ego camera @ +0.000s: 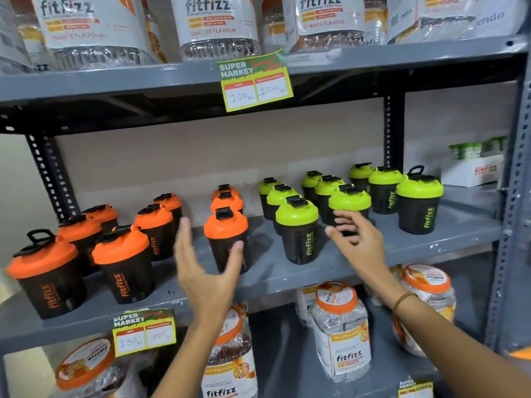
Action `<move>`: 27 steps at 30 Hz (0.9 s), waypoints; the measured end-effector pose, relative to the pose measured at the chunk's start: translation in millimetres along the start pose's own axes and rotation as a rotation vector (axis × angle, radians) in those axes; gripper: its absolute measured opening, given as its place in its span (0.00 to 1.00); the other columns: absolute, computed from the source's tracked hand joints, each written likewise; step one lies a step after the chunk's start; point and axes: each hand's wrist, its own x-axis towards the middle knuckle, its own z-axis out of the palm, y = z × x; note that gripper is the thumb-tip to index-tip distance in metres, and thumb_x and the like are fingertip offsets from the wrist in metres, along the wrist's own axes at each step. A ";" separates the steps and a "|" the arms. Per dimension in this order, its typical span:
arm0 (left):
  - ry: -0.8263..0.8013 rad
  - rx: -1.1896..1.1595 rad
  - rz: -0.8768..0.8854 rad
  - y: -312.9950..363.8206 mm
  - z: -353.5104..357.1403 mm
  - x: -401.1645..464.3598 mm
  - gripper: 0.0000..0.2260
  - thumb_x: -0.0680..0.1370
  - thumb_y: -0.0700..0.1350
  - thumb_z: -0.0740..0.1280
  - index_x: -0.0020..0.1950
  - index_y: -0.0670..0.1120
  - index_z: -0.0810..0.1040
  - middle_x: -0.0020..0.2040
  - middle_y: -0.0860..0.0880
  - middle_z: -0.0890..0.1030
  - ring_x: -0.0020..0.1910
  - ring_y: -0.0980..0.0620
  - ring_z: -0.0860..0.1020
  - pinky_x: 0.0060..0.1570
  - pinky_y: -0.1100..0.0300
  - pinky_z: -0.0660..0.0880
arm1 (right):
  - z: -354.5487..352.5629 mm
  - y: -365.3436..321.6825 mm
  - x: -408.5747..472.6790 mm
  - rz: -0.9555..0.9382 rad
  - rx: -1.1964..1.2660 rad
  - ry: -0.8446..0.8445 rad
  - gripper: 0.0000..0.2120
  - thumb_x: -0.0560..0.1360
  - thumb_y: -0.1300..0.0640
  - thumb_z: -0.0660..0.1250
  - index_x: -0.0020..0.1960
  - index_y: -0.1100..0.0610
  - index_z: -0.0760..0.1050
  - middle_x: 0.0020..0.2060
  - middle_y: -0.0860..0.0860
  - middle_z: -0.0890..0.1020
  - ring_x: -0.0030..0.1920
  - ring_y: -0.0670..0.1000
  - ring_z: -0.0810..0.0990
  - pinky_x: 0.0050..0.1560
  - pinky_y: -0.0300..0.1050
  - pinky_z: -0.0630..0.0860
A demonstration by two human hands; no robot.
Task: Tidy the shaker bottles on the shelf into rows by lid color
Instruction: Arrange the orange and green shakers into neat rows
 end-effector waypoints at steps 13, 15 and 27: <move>-0.907 0.038 -0.379 90.6 168.6 -70.0 0.53 0.68 0.58 0.75 0.79 0.45 0.42 0.80 0.48 0.51 0.78 0.50 0.53 0.75 0.52 0.56 | -131.7 61.9 48.1 0.235 -0.292 0.359 0.41 0.72 0.50 0.76 0.77 0.55 0.59 0.73 0.57 0.67 0.73 0.57 0.66 0.71 0.57 0.63; -0.849 0.076 -0.461 86.1 190.1 -64.4 0.55 0.67 0.58 0.76 0.79 0.44 0.41 0.80 0.45 0.52 0.78 0.46 0.55 0.74 0.49 0.58 | -151.5 84.1 62.1 0.300 -0.328 0.240 0.49 0.70 0.45 0.77 0.80 0.54 0.53 0.77 0.57 0.64 0.76 0.58 0.63 0.73 0.59 0.62; -0.670 0.057 -0.703 73.2 233.8 -55.4 0.42 0.59 0.56 0.80 0.69 0.46 0.70 0.63 0.47 0.80 0.62 0.46 0.77 0.62 0.47 0.74 | -198.7 142.2 119.7 0.388 -0.053 -0.325 0.43 0.54 0.43 0.84 0.64 0.48 0.69 0.61 0.49 0.81 0.61 0.52 0.81 0.64 0.59 0.76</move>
